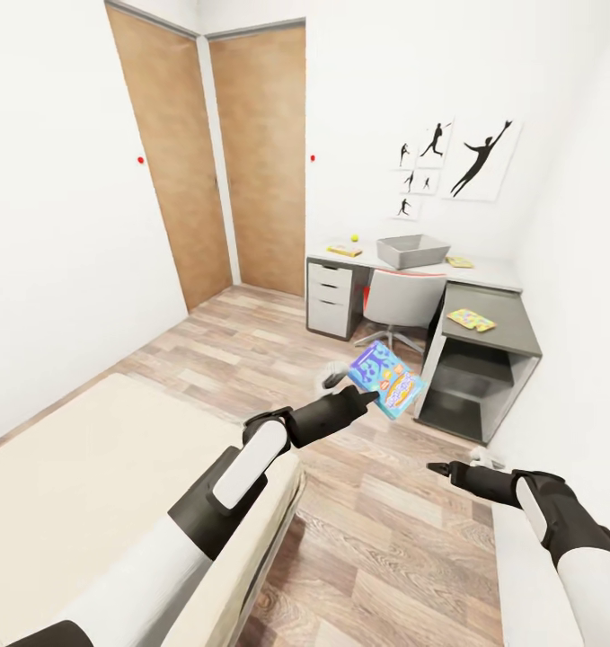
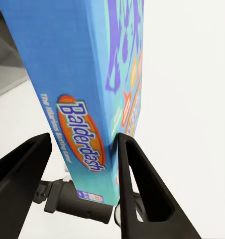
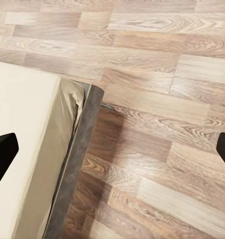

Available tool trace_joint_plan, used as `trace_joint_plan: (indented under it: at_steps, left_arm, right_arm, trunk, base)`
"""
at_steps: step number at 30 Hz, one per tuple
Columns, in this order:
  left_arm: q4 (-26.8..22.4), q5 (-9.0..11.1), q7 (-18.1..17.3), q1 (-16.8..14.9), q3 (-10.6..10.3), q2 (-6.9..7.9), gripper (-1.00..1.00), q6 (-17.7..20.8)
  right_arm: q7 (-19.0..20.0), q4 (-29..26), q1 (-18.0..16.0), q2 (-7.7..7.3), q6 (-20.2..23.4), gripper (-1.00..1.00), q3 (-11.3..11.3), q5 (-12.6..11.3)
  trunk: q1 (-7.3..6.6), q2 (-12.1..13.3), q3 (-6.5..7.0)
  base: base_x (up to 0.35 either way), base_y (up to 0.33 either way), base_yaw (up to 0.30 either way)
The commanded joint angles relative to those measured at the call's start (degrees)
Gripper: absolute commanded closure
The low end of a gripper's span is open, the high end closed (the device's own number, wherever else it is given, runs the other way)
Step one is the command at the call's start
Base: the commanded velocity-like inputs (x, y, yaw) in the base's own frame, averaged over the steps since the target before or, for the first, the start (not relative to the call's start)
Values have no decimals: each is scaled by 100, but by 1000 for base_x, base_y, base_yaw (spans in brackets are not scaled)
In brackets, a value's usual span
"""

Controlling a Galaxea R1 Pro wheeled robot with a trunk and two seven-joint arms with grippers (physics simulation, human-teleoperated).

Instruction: Put all the toys in the child's room - the three board games (two on the bed and one on the table), the two jigsaw puzzles on the table, and the tennis ball on the table - inside the toy box on the table in the child's room.

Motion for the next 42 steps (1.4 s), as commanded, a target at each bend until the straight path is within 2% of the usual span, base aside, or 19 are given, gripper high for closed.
trace_joint_plan:
  at_steps: [1,15,31,42]
  left_arm:
    - [-6,16,-4,-4,1,-1,100,20]
    - [-32,21,-54,0,2,4,100,21]
    - [-33,21,-84,4,-6,6,100,16]
    - [-33,21,-82,23,-4,6,100,11]
  right_arm:
    - [2,-4,-5,-1,50,-100,-12,-35]
    - [3,-9,0,-10,54,-100,1,-35]
    - [3,27,15,84,53,-100,9,-5]
    - [3,32,18,126,50,-100,10,-4]
  trunk:
    - [4,-12,-7]
    - [4,-12,65]
    - [4,-12,151]
    - [4,-12,210]
  base:
    - [0,0,-201]
    - [7,0,-235]
    - [155,0,-246]
    - [42,0,-246]
